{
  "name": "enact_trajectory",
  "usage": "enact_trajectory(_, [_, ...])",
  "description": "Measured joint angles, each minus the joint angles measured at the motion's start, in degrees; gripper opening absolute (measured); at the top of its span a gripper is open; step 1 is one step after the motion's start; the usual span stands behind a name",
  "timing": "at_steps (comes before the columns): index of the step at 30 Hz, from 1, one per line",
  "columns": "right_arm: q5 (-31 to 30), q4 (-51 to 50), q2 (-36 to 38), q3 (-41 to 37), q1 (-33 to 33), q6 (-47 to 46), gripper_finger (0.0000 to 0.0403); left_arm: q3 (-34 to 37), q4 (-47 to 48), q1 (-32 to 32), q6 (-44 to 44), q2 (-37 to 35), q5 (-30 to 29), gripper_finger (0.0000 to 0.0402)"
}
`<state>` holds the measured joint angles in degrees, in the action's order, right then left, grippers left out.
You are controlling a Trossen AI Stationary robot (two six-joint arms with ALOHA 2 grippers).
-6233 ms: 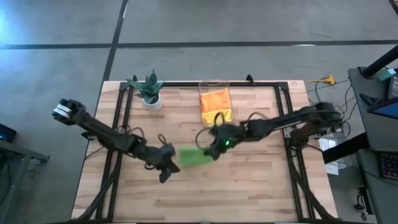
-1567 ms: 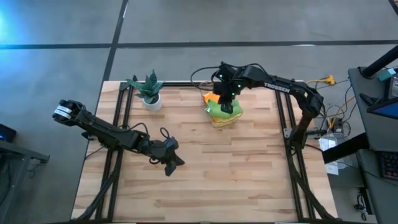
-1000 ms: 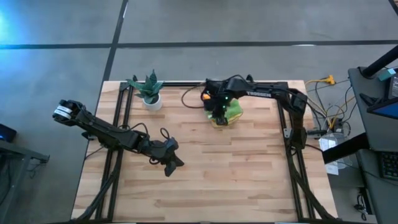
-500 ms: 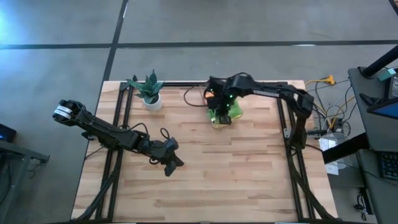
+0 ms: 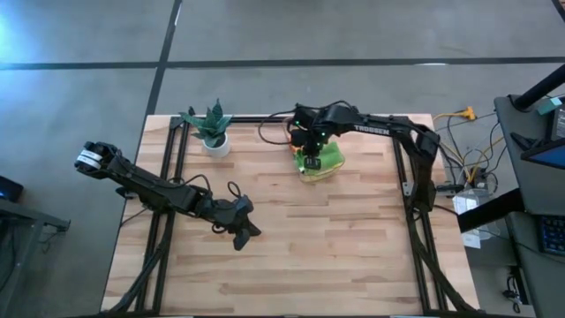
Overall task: Fold microfiber towels
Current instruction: Put the folded green towel into the transparent bin
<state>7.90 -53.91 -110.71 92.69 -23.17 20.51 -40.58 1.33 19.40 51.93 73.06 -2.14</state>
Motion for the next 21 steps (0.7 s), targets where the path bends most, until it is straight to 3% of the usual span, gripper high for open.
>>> enact_trajectory(10, [4.9, 2.7, -2.0, 1.7, 1.7, -1.1, 0.0008, 0.0, 0.7, 0.0, -0.2, 0.0, 0.3, 0.0])
enact_trajectory(21, [4.3, 2.5, -9.3, 1.7, 2.5, -5.3, 0.0008, 0.1, 0.7, 0.0, -0.3, 0.0, 0.3, 0.0])
